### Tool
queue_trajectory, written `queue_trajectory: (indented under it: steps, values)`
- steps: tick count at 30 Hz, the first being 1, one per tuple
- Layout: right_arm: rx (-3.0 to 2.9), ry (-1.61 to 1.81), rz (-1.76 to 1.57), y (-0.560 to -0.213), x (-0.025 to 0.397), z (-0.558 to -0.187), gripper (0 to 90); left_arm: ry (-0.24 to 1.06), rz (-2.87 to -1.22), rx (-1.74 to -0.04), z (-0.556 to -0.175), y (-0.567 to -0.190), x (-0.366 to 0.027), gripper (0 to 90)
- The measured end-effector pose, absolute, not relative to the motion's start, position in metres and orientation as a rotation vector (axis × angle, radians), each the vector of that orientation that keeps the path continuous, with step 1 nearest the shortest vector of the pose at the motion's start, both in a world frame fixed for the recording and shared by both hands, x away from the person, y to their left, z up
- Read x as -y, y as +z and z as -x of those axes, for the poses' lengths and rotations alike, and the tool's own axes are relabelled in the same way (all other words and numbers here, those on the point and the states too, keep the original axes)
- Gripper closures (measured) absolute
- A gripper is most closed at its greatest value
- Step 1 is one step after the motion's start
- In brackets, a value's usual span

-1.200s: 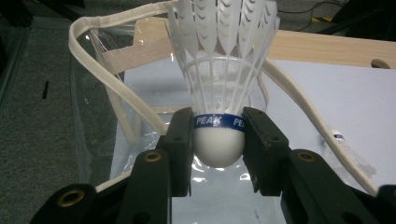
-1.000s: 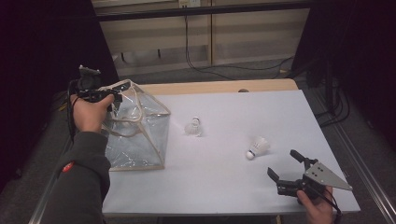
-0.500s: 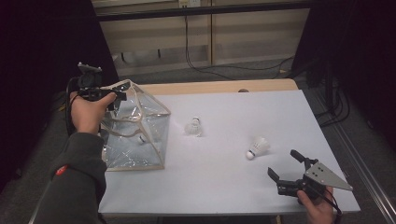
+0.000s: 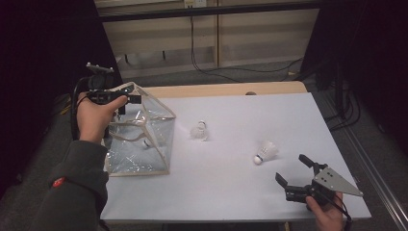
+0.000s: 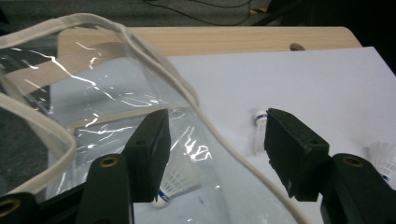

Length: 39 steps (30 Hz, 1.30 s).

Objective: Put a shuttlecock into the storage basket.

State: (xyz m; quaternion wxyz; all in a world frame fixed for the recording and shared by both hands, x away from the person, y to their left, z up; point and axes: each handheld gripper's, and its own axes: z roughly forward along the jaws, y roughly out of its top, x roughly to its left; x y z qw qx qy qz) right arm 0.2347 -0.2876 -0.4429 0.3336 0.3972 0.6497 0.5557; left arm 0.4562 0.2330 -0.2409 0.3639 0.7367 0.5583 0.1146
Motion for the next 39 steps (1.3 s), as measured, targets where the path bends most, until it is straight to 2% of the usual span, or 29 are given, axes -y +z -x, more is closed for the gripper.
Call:
queue_trajectory:
  steps: [23, 39]
  values:
    - [-1.702, 1.448, -1.037, -0.443, 0.288, -0.236, 0.7, 0.202, -1.987, -1.284, -0.448, -0.241, -0.191, 29.1]
    - [-1.706, 1.44, -1.042, -0.444, 0.288, -0.236, 0.7, 0.153, -2.044, -1.189, -0.443, -0.249, -0.163, 24.8]
